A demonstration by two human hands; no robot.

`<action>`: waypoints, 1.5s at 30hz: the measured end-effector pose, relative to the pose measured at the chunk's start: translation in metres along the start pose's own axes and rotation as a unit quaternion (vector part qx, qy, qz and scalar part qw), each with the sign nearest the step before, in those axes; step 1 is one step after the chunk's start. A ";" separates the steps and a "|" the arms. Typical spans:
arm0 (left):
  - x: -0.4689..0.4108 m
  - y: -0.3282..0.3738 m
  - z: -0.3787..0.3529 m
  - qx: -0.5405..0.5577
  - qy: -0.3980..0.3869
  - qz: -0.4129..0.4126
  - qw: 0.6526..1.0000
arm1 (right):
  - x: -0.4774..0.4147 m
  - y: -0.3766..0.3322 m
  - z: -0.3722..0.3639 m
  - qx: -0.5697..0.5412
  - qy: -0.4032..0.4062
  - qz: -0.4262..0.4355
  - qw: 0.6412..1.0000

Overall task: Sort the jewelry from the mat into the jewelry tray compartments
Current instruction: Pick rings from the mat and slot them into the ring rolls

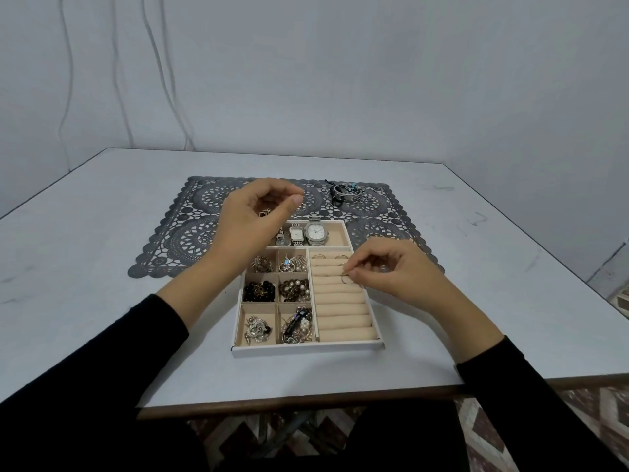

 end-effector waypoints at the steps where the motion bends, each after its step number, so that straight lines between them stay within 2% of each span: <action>1: 0.000 0.000 0.000 0.001 0.000 0.000 1.000 | 0.000 0.000 0.000 0.007 -0.003 0.002 1.000; 14: 0.000 -0.002 -0.002 -0.006 -0.009 -0.008 1.000 | 0.003 -0.002 -0.005 0.023 -0.054 0.003 0.998; 45: -0.001 -0.007 -0.006 -0.003 -0.024 -0.006 1.000 | -0.005 0.012 -0.006 0.009 -0.073 -0.048 0.996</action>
Point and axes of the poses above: each hand's wrist, its own x-axis away from the middle knuckle, its own z-axis out of the back of the hand, y = z × x, the point moved 10 cm from there along -x, towards the middle knuckle, and after that the axes turned 4 degrees about z, right-handed, at the moved point
